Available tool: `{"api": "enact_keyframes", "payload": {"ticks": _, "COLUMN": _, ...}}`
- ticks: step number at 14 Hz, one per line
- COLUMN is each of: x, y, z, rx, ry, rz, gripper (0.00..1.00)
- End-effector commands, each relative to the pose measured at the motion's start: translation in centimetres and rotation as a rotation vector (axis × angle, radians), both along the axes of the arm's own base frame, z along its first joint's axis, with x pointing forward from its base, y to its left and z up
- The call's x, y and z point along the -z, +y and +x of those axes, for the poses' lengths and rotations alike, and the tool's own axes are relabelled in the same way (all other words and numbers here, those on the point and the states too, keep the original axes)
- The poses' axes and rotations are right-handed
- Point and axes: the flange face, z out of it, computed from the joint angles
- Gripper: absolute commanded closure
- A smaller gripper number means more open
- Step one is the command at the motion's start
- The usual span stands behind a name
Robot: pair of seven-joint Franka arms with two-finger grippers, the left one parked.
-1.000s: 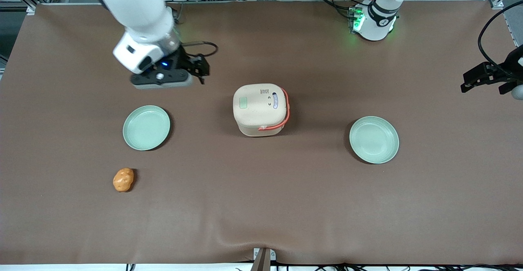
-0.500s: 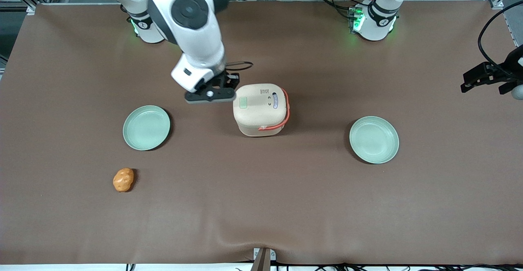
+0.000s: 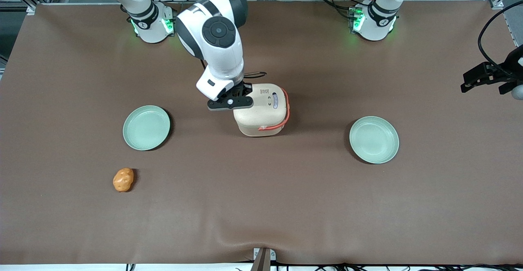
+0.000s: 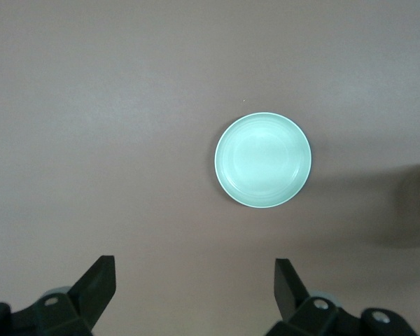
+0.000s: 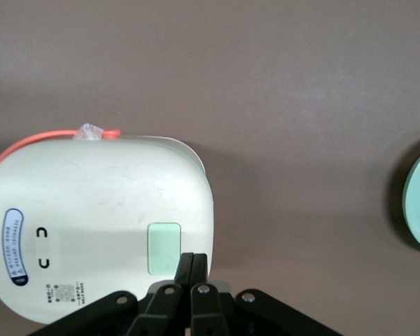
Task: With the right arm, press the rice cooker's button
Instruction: 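Lower the closed right gripper and press down on the green button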
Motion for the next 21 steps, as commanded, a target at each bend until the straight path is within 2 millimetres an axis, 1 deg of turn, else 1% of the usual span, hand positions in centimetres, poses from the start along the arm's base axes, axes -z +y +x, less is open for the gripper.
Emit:
{"api": "enact_keyframes", "payload": {"ticks": 1, "x": 1.3, "y": 1.0, "z": -0.8, "rx": 0.027, "ry": -0.012, "rz": -0.017, "gripper": 1.0}}
{"api": "enact_keyframes", "payload": {"ticks": 2, "x": 1.7, "y": 1.6, "z": -1.1, "rx": 0.034, "ry": -0.017, "rz": -0.014, "gripper": 1.0}}
{"api": "enact_keyframes", "payload": {"ticks": 3, "x": 2.3, "y": 1.8, "z": -1.2, "rx": 0.039, "ry": -0.014, "rz": -0.022, "gripper": 1.0}}
{"api": "enact_keyframes", "payload": {"ticks": 7, "x": 3.5, "y": 2.6, "z": -1.5, "rx": 0.044, "ry": -0.021, "rz": -0.029, "gripper": 1.0}}
{"api": "enact_keyframes", "payload": {"ticks": 10, "x": 4.1, "y": 2.7, "z": -1.3, "rx": 0.041, "ry": -0.028, "rz": -0.031, "gripper": 1.0}}
{"api": "enact_keyframes", "payload": {"ticks": 14, "x": 6.2, "y": 2.7, "z": -1.2, "rx": 0.054, "ry": -0.028, "rz": -0.072, "gripper": 1.0}}
{"api": "enact_keyframes", "payload": {"ticks": 16, "x": 6.1, "y": 2.9, "z": -1.2, "rx": 0.056, "ry": -0.053, "rz": -0.076, "gripper": 1.0}}
{"api": "enact_keyframes", "payload": {"ticks": 19, "x": 7.9, "y": 2.9, "z": -1.0, "rx": 0.085, "ry": -0.048, "rz": -0.09, "gripper": 1.0}}
{"api": "enact_keyframes", "payload": {"ticks": 20, "x": 7.4, "y": 2.7, "z": -0.7, "rx": 0.089, "ry": -0.049, "rz": -0.09, "gripper": 1.0}}
{"api": "enact_keyframes", "payload": {"ticks": 21, "x": 6.4, "y": 2.3, "z": -0.5, "rx": 0.091, "ry": -0.049, "rz": -0.088, "gripper": 1.0}}
